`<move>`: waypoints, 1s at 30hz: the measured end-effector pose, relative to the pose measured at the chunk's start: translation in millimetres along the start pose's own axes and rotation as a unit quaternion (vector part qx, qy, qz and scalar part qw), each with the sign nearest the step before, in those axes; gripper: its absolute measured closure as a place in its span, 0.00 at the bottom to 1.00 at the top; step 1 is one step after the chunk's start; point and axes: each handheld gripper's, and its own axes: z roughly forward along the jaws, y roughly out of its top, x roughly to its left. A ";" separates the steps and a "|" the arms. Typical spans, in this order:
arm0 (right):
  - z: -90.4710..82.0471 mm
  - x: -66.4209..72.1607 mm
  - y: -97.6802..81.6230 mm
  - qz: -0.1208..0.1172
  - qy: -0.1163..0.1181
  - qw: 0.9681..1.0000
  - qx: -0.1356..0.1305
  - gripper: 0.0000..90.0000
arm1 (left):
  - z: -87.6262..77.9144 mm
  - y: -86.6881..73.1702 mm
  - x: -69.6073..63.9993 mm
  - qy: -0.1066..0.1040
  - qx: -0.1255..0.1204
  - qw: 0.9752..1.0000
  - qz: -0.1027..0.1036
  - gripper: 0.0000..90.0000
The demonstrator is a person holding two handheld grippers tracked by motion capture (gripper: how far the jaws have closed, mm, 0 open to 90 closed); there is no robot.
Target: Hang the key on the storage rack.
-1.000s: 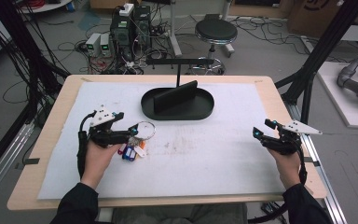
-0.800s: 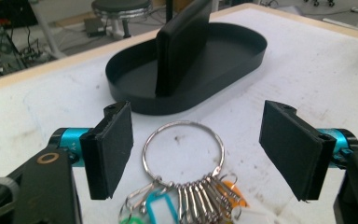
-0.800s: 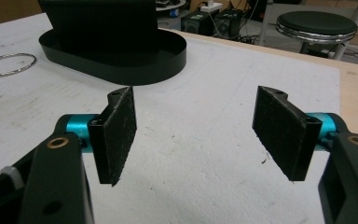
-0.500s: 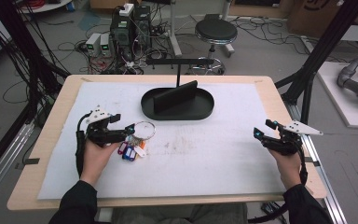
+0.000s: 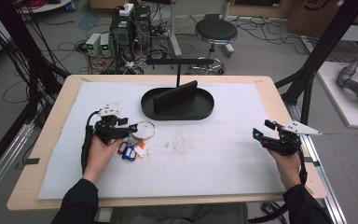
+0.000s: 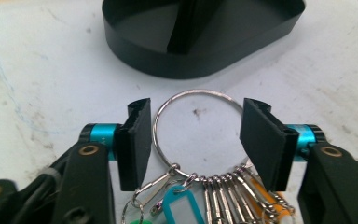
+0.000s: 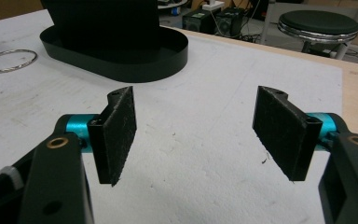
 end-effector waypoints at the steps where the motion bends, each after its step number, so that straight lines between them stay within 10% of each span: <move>1: -0.2 0.1 -0.2 0.000 0.000 1.000 0.000 0.34 | 3.2 0.0 0.8 0.004 0.005 1.000 -0.004 0.53; 30: -4.1 -0.3 -2.9 -0.001 -0.003 1.000 0.002 0.35 | 36.9 3.3 6.8 0.075 0.077 0.994 0.017 0.83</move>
